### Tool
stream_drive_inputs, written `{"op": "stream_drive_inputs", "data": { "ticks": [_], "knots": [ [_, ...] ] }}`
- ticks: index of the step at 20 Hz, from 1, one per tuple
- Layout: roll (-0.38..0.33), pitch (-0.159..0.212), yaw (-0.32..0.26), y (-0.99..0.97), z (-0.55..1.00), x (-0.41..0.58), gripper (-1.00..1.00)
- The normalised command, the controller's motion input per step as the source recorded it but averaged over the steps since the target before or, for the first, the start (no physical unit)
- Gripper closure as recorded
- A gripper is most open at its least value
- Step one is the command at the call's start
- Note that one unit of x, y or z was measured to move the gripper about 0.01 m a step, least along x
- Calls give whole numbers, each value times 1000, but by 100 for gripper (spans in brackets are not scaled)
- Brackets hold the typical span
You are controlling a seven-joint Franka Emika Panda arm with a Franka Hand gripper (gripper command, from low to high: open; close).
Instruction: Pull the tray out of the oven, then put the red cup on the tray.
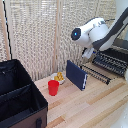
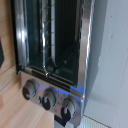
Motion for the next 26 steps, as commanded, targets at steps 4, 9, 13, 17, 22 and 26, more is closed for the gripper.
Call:
{"op": "stream_drive_inputs", "data": {
  "ticks": [4,9,13,17,22,26],
  "knots": [
    [-179,-2,10,-457,-239,0,-100],
    [-59,-17,-88,-476,-155,7,-100],
    [0,-26,-109,-494,-76,6,-100],
    [0,-52,-132,-511,-48,31,-100],
    [24,-89,-130,-490,-99,11,-100],
    [78,-83,-92,-431,-86,12,-100]
  ]
}}
